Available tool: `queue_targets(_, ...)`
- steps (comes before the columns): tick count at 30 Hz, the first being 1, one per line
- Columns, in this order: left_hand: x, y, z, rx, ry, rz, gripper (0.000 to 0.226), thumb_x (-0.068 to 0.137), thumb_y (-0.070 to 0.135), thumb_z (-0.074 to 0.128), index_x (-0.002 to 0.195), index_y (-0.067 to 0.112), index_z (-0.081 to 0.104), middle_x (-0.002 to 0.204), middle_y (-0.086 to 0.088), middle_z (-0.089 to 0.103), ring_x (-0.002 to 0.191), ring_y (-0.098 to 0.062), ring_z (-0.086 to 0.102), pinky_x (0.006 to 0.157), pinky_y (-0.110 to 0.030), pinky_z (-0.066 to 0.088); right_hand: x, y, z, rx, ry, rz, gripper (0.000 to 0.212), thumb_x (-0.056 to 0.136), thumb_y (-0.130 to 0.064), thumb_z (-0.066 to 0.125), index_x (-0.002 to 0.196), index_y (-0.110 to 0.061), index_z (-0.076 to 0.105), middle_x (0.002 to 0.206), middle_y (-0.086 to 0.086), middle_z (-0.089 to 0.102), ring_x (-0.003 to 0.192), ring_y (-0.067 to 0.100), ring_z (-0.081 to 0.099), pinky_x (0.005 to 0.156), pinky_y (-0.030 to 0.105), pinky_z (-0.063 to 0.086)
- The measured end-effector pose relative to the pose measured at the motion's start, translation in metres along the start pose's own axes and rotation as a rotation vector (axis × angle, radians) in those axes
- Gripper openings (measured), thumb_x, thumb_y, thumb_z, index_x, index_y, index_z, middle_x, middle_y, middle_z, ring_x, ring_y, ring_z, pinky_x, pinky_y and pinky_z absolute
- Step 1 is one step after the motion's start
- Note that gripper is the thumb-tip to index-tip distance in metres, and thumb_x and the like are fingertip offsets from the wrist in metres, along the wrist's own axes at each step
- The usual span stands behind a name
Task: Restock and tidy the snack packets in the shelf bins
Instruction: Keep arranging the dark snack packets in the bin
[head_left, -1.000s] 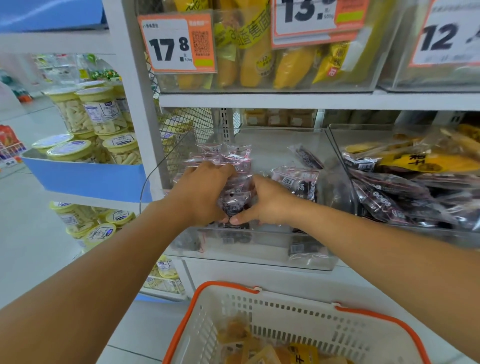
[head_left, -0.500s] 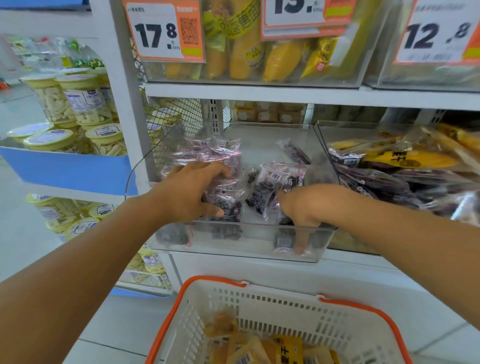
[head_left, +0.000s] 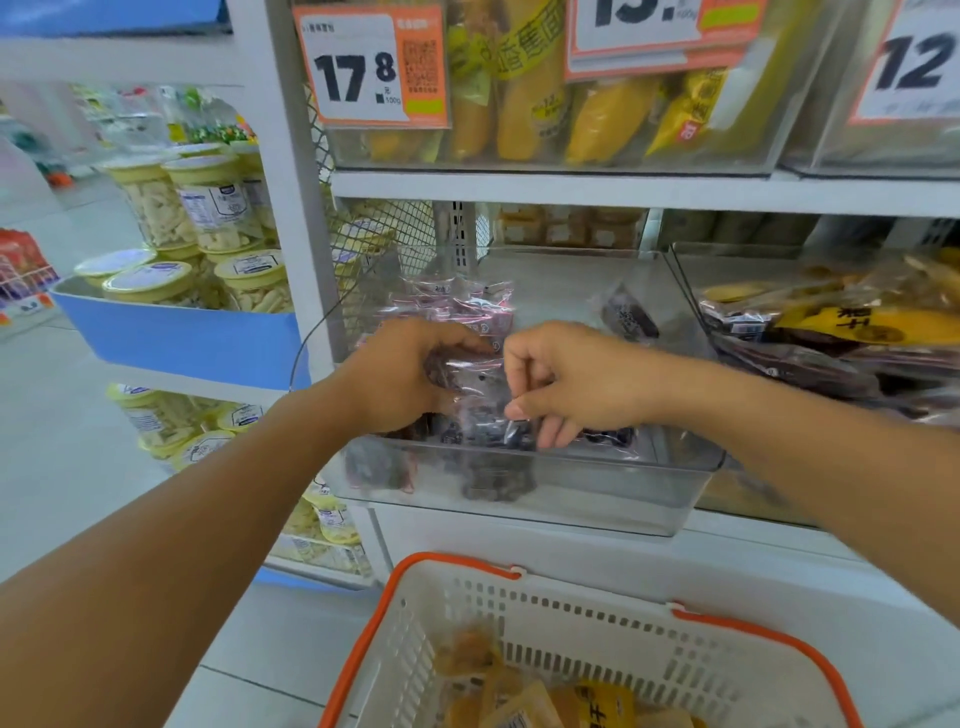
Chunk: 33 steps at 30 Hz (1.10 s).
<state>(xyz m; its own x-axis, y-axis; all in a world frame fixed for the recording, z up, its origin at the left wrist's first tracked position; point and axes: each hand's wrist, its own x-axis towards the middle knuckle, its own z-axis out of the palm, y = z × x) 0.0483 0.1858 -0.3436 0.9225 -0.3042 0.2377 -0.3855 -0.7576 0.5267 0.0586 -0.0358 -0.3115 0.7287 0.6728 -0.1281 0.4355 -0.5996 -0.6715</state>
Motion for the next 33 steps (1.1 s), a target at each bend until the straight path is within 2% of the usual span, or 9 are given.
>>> queue_targets(3,-0.001,0.001,-0.013,-0.203,0.051,-0.083,0.018,0.094,0.017,0.066,0.108,0.025,0.072,0.106,0.009,0.074,0.102,0.000,0.067,0.095,-0.031,0.052,0.012,0.002,0.024,0.236,0.164,0.049,0.018,0.094,-0.009,0.068,0.088,-0.010,0.052,0.076,0.014,0.067,0.071,0.028,0.076,0.065,0.042,0.064)
queue_targets(7,-0.006,0.004,-0.023,-0.117,-0.069,-0.083,0.042,0.072,0.070,0.070,0.090,0.032,0.074,0.114,0.013,0.069,0.111,-0.006,0.061,0.101,-0.034,0.043,0.015,-0.009,0.029,0.212,0.158,0.121,0.015,0.092,-0.022,0.073,0.089,-0.012,0.061,0.086,0.013,0.070,0.073,0.027,0.076,0.062,0.039,0.064)
queue_targets(10,-0.007,0.002,-0.012,0.245,-0.145,0.014,0.044,0.058,0.066,0.078,0.082,0.029,0.073,0.129,0.012,0.057,0.119,-0.009,0.052,0.102,-0.037,0.043,0.012,-0.009,-0.010,0.043,0.127,0.181,0.038,0.095,-0.049,0.062,0.092,-0.012,0.069,0.087,0.009,0.073,0.070,0.023,0.074,0.064,0.036,0.062)
queue_targets(13,-0.005,-0.001,-0.009,0.196,-0.083,0.029,0.038,0.063,0.052,0.083,0.080,0.020,0.072,0.129,0.010,0.056,0.117,-0.010,0.051,0.099,-0.034,0.043,0.016,0.008,-0.034,-0.594,0.285,0.245,0.039,0.097,-0.048,0.060,0.100,-0.010,0.066,0.096,0.008,0.068,0.083,0.023,0.064,0.072,0.033,0.049)
queue_targets(17,-0.009,-0.003,-0.008,0.105,0.002,0.082,0.036,0.062,0.048,0.081,0.076,0.016,0.071,0.121,0.002,0.063,0.111,-0.010,0.055,0.094,-0.032,0.045,0.025,0.020,-0.009,-0.733,-0.075,0.491,0.062,0.099,-0.058,0.047,0.124,-0.004,0.061,0.112,0.011,0.061,0.098,0.028,0.059,0.075,0.031,0.043)
queue_targets(23,-0.017,0.001,-0.001,0.077,0.117,0.145,0.039,0.063,0.049,0.079,0.075,0.015,0.064,0.094,-0.009,0.067,0.094,-0.028,0.061,0.081,-0.048,0.049,0.037,0.028,-0.011,-0.554,0.189,0.428,0.035,0.092,-0.025,0.073,0.069,-0.009,0.053,0.066,0.003,0.047,0.057,0.016,0.044,0.045,0.026,0.033)
queue_targets(25,-0.018,0.001,-0.002,0.063,0.112,0.109,0.040,0.062,0.051,0.079,0.075,0.017,0.063,0.096,-0.008,0.067,0.097,-0.026,0.061,0.082,-0.048,0.049,0.035,0.028,-0.012,-0.473,0.234,0.400,0.016,0.087,-0.013,0.077,0.085,-0.004,0.064,0.075,0.004,0.057,0.066,0.019,0.056,0.053,0.025,0.046)
queue_targets(29,-0.019,-0.002,-0.006,0.061,0.067,0.045,0.038,0.061,0.048,0.083,0.077,0.018,0.066,0.113,0.000,0.066,0.108,-0.016,0.059,0.090,-0.036,0.049,0.014,0.011,-0.028,-0.222,0.329,0.099,0.055,0.084,-0.004,0.078,0.135,-0.012,0.058,0.085,0.004,0.063,0.078,0.017,0.061,0.086,0.033,0.056)
queue_targets(33,-0.020,-0.014,-0.016,0.027,-0.057,0.009,0.021,0.074,0.033,0.084,0.086,0.017,0.076,0.132,0.009,0.058,0.123,0.001,0.049,0.101,-0.021,0.037,-0.015,-0.023,-0.055,-0.454,0.396,-0.191,0.051,0.083,-0.009,0.079,0.131,-0.019,0.065,0.080,0.001,0.068,0.078,0.019,0.066,0.082,0.021,0.051)
